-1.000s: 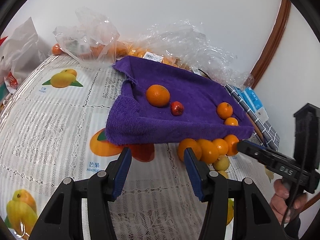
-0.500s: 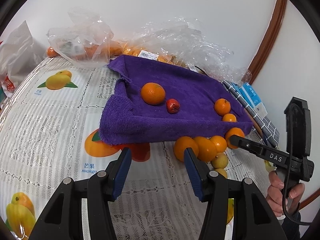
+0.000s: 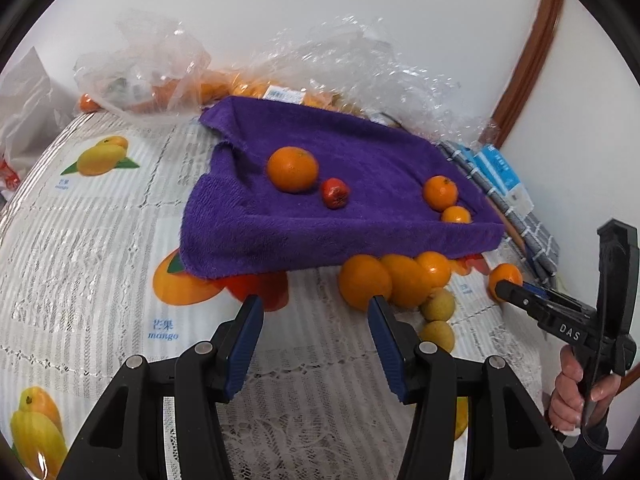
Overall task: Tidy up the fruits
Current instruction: 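Grasp an orange from the row with the right tool while the left tool grasps another orange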
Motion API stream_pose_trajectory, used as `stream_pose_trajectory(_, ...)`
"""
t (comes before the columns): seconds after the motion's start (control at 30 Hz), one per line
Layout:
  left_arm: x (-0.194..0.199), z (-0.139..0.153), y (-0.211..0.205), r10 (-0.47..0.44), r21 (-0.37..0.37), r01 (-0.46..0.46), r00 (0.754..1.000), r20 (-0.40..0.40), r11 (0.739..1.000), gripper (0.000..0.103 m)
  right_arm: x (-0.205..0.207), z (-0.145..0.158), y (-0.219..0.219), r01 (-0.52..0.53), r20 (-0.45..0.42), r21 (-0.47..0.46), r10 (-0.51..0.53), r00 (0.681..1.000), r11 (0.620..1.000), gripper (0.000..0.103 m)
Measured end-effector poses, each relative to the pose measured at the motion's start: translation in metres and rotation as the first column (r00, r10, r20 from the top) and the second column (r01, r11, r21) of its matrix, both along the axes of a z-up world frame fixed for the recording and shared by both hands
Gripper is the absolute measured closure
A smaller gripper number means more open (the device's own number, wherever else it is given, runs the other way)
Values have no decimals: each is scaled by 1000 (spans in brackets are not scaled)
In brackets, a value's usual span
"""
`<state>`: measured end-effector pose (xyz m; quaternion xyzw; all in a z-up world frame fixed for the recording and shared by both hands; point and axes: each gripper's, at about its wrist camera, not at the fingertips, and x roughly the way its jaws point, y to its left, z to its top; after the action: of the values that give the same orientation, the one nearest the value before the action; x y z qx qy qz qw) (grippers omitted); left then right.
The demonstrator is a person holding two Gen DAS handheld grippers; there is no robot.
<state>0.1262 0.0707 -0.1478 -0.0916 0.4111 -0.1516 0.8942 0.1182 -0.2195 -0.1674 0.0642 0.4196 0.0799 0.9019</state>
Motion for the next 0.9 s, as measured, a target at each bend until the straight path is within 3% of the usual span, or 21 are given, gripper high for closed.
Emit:
stream_pose_trajectory(0.27, 3, -3, 0, 31, 27, -31, 999, -19, 999, 51, 9, 5, 7, 6, 63, -74, -2, 998, 997, 69)
stream_pose_trajectory(0.47, 0, 0, -5, 37, 60, -37, 999, -3, 998, 51, -2, 10, 0, 2, 101, -18, -1, 995, 1000, 69)
stream_pose_trajectory(0.67, 11, 0, -31, -32, 105, 33, 999, -11, 994, 50, -3, 11, -2, -3, 103, 7, 2, 995, 1000, 69)
stream_pose_trajectory(0.87, 20, 2, -33, -62, 15, 62, 998, 5, 998, 51, -1, 11, 0, -4, 98, 6, 3, 995, 1000, 69)
stream_pose_trajectory(0.9, 20, 2, -33, -69, 4, 69, 998, 6, 998, 57, -1, 10, 0, -7, 97, 4, 7, 995, 1000, 69)
